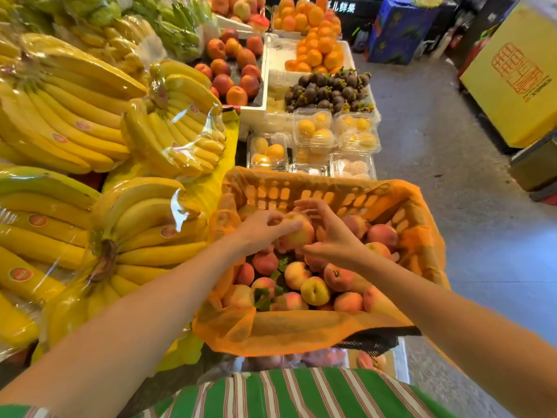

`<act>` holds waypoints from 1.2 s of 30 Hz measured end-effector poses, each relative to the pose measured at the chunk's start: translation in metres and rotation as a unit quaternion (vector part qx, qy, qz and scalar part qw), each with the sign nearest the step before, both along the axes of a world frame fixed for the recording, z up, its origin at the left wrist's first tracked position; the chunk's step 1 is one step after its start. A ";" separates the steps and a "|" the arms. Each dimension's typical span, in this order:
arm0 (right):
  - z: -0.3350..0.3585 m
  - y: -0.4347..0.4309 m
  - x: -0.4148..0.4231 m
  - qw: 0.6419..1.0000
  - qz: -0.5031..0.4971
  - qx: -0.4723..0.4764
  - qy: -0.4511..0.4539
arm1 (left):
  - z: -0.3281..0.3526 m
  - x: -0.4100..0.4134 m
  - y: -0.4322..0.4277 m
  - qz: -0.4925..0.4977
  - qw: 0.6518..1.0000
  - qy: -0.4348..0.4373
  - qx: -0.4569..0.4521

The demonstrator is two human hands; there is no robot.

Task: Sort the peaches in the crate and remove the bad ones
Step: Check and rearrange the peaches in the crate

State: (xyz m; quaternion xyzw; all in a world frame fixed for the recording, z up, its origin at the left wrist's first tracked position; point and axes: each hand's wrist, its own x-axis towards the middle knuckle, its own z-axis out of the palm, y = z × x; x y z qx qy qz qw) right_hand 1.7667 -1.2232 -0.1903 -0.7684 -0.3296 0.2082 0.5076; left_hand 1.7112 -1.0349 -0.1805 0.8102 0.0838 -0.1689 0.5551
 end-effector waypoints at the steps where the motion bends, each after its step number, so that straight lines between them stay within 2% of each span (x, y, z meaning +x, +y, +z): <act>1: 0.004 -0.003 -0.002 0.999 -0.003 0.002 -0.038 | 0.001 0.001 -0.005 0.003 0.999 0.009 -0.049; 3: 0.011 -0.011 -0.004 0.996 -0.008 -0.008 -0.085 | 0.001 0.001 -0.011 0.008 0.992 0.003 -0.129; 5: 0.016 -0.022 -0.005 0.998 0.001 -0.018 -0.053 | -0.001 0.000 -0.013 0.000 0.989 -0.023 -0.146; 9: 0.021 -0.044 -0.004 0.991 0.010 -0.005 0.130 | 0.003 -0.001 -0.025 -0.032 0.988 -0.086 -0.127; 12: 0.023 -0.055 -0.004 0.960 -0.023 0.059 0.272 | 0.007 -0.001 -0.036 -0.044 0.985 -0.106 -0.131; 16: 0.028 -0.061 -0.009 0.959 -0.081 0.052 0.267 | 0.008 0.001 -0.050 -0.046 0.984 -0.114 -0.131; 20: 0.030 -0.069 -0.007 0.925 -0.096 0.093 0.355 | 0.010 0.005 -0.062 -0.028 0.985 -0.132 -0.111; 24: 0.038 -0.080 -0.003 0.904 -0.133 0.027 0.405 | 0.007 0.013 -0.073 -0.037 0.988 -0.117 -0.091; 28: 0.044 -0.094 0.010 0.934 -0.186 -0.055 0.298 | -0.002 0.025 -0.073 -0.095 0.986 -0.135 0.031; 31: 0.041 -0.103 0.033 0.951 -0.241 -0.136 0.134 | -0.010 0.036 -0.057 -0.094 0.981 -0.121 0.121; 34: 0.033 -0.107 0.056 0.924 -0.270 -0.273 -0.002 | -0.018 0.044 -0.039 -0.053 0.974 -0.107 0.195; 36: 0.027 -0.103 0.065 0.907 -0.254 -0.331 -0.054 | -0.022 0.049 -0.029 -0.016 0.956 -0.149 0.251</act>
